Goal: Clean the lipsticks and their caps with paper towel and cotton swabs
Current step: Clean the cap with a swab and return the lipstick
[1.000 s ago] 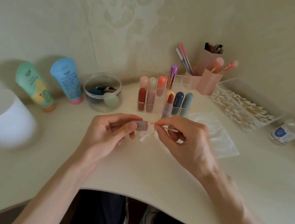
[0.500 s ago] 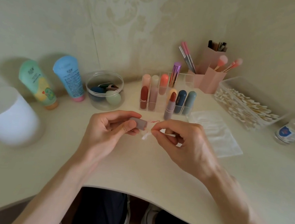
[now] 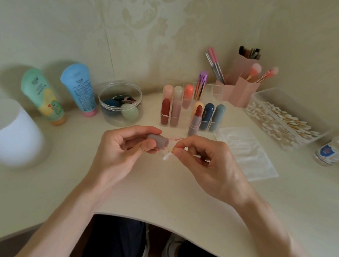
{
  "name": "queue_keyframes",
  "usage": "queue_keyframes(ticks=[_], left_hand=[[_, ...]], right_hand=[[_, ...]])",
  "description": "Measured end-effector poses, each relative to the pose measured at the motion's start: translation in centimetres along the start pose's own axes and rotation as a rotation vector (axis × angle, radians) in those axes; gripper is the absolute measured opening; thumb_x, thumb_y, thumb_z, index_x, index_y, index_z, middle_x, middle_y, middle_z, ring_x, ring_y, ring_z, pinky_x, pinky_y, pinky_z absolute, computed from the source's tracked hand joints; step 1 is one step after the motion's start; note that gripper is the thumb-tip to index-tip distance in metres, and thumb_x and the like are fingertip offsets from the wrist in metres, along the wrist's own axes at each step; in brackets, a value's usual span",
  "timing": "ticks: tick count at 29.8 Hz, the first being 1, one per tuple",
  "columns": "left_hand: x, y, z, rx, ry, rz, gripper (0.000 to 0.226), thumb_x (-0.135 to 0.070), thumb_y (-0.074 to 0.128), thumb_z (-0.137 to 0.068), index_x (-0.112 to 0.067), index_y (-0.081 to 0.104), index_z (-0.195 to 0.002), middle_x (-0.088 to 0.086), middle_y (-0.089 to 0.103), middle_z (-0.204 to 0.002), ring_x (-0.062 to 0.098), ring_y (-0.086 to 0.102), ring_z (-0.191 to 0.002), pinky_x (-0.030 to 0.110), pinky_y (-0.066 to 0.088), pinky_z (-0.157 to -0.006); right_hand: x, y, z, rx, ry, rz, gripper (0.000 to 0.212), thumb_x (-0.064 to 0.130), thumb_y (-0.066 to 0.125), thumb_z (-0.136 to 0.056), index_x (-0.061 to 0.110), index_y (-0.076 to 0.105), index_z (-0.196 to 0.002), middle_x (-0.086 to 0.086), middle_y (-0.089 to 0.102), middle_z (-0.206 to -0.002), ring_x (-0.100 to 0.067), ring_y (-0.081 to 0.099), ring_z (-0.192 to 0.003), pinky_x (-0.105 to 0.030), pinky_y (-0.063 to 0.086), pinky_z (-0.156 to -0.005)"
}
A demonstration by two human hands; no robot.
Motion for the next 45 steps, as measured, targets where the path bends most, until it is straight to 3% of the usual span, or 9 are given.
queue_keyframes(ticks=[3, 8, 12, 18, 23, 31, 38, 43, 45], left_hand=[[-0.1, 0.0, 0.0, -0.002, 0.004, -0.005, 0.022, -0.012, 0.075, -0.08, -0.012, 0.077, -0.102, 0.007, 0.081, -0.092, 0.016, 0.074, -0.073, 0.02, 0.058, -0.077], [0.1, -0.1, 0.0, -0.005, 0.002, -0.019, 0.023, -0.009, 0.076, -0.08, -0.013, 0.077, -0.102, 0.006, 0.081, -0.093, 0.021, 0.077, -0.079, 0.023, 0.059, -0.08], [0.0, 0.0, 0.0, -0.002, 0.006, -0.013, 0.024, -0.009, 0.076, -0.079, -0.011, 0.077, -0.102, 0.007, 0.081, -0.093, 0.021, 0.076, -0.078, 0.023, 0.059, -0.08], [0.0, 0.2, 0.0, 0.006, -0.004, -0.02, 0.023, -0.008, 0.076, -0.08, -0.01, 0.077, -0.103, 0.007, 0.081, -0.092, 0.019, 0.075, -0.077, 0.022, 0.059, -0.079], [0.0, 0.2, 0.0, 0.007, -0.017, -0.023, 0.023, -0.012, 0.077, -0.077, -0.013, 0.077, -0.101, 0.005, 0.081, -0.091, 0.018, 0.076, -0.075, 0.021, 0.059, -0.079], [0.1, -0.2, -0.1, -0.009, -0.021, -0.036, 0.023, -0.005, 0.077, -0.079, -0.015, 0.078, -0.1, 0.004, 0.081, -0.092, 0.017, 0.076, -0.079, 0.021, 0.059, -0.081], [0.0, -0.4, 0.1, -0.036, -0.017, -0.02, 0.024, -0.004, 0.077, -0.08, -0.013, 0.078, -0.102, 0.006, 0.081, -0.095, 0.019, 0.076, -0.082, 0.023, 0.059, -0.084], [-0.3, -0.1, 0.3, -0.03, -0.014, -0.009, 0.025, 0.007, 0.073, -0.084, -0.01, 0.077, -0.102, 0.005, 0.081, -0.093, 0.015, 0.076, -0.082, 0.018, 0.057, -0.078], [-0.3, 0.1, 0.3, -0.017, -0.018, -0.019, 0.024, 0.006, 0.074, -0.085, -0.01, 0.077, -0.102, 0.004, 0.081, -0.093, 0.016, 0.077, -0.082, 0.019, 0.057, -0.079]], right_hand=[[-0.1, 0.1, 0.0, -0.001, 0.011, -0.017, 0.009, 0.019, 0.069, -0.101, 0.016, 0.075, -0.095, -0.001, 0.042, -0.062, -0.012, 0.038, -0.056, -0.02, 0.033, -0.056], [-0.4, 0.7, 0.0, 0.009, 0.023, -0.017, 0.014, 0.023, 0.062, -0.106, 0.017, 0.072, -0.098, -0.002, 0.062, -0.072, -0.025, 0.055, -0.064, -0.049, 0.047, -0.064], [-0.3, 0.8, 0.2, 0.004, 0.021, -0.024, 0.012, 0.022, 0.057, -0.108, 0.017, 0.064, -0.099, 0.004, 0.057, -0.067, -0.024, 0.053, -0.059, -0.052, 0.046, -0.06], [0.0, 0.3, 0.2, -0.073, -0.002, 0.032, 0.012, 0.021, 0.057, -0.109, 0.014, 0.063, -0.101, 0.001, 0.055, -0.066, -0.024, 0.047, -0.056, -0.047, 0.042, -0.056], [0.3, -0.2, 0.5, -0.172, -0.018, 0.186, 0.011, 0.024, 0.061, -0.107, 0.016, 0.066, -0.101, 0.006, 0.058, -0.064, -0.019, 0.048, -0.054, -0.03, 0.041, -0.052], [0.7, 0.3, 0.7, -0.19, -0.063, 0.333, 0.013, 0.025, 0.061, -0.105, 0.015, 0.068, -0.099, 0.007, 0.053, -0.054, -0.016, 0.043, -0.046, -0.035, 0.042, -0.046], [-0.6, 0.8, 0.3, -0.047, 0.078, 0.101, 0.014, 0.02, 0.065, -0.103, 0.017, 0.072, -0.092, 0.02, 0.051, -0.055, -0.009, 0.047, -0.051, -0.016, 0.034, -0.056], [-0.4, 0.7, 0.1, 0.016, 0.084, -0.095, 0.017, 0.016, 0.064, -0.105, 0.014, 0.074, -0.091, 0.008, 0.047, -0.054, -0.007, 0.035, -0.05, -0.019, 0.03, -0.054], [-0.4, 0.3, 0.0, -0.025, 0.087, -0.133, 0.016, 0.012, 0.064, -0.104, 0.012, 0.074, -0.092, 0.013, 0.049, -0.055, -0.005, 0.035, -0.049, -0.017, 0.03, -0.052]])
Point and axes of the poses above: each hand's wrist, its own z-axis away from the middle knuckle, its own y-axis out of the palm, x = y × z, the point moved 8 cm from there along -z, towards the middle knuckle
